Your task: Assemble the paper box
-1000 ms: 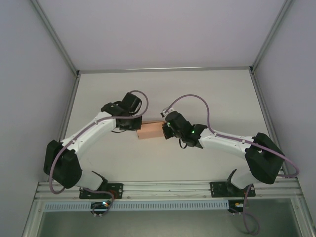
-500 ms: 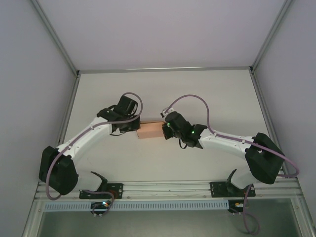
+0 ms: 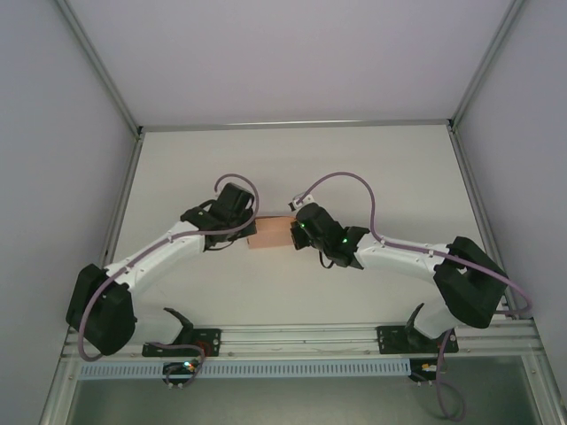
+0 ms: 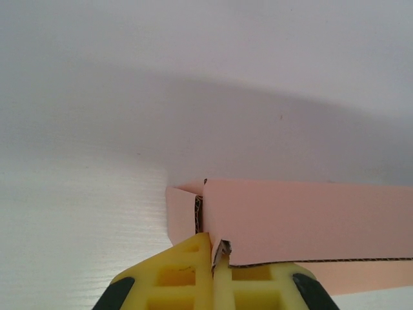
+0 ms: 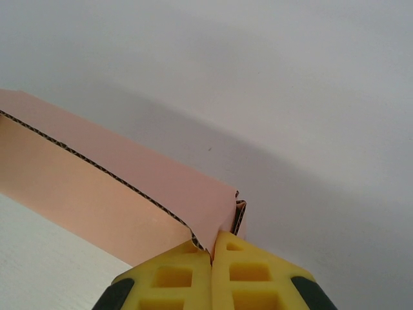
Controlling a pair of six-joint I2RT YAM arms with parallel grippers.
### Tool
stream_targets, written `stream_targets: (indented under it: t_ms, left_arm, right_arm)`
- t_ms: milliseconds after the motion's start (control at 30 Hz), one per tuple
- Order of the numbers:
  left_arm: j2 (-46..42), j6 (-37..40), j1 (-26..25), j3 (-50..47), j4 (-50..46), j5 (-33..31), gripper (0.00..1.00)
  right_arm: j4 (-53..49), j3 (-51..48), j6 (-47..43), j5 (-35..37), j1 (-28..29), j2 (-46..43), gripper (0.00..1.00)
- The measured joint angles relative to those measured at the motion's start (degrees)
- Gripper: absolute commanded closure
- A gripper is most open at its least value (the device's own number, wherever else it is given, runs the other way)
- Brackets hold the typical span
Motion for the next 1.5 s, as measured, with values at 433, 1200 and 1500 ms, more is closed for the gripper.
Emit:
stream_targets:
  t_ms: [433, 1200, 1500]
  left_arm:
    - [2.80, -0.37, -1.79, 1.42, 0.92, -3.50, 1.00]
    - [4.09, 2.03, -3.32, 3.04, -0.98, -6.54, 1.00]
    - [4.17, 3.82, -3.50, 3.98, -2.82, -6.45, 0.77]
  right_arm:
    - [-9.05, 1.92, 1.81, -1.09, -1.81, -2.97, 0.63]
    - [-10.16, 15.39, 6.99, -10.45, -10.97, 7.48, 0.53]
    - [-7.52, 10.43, 12.41, -13.31, -10.99, 5.79, 0.55]
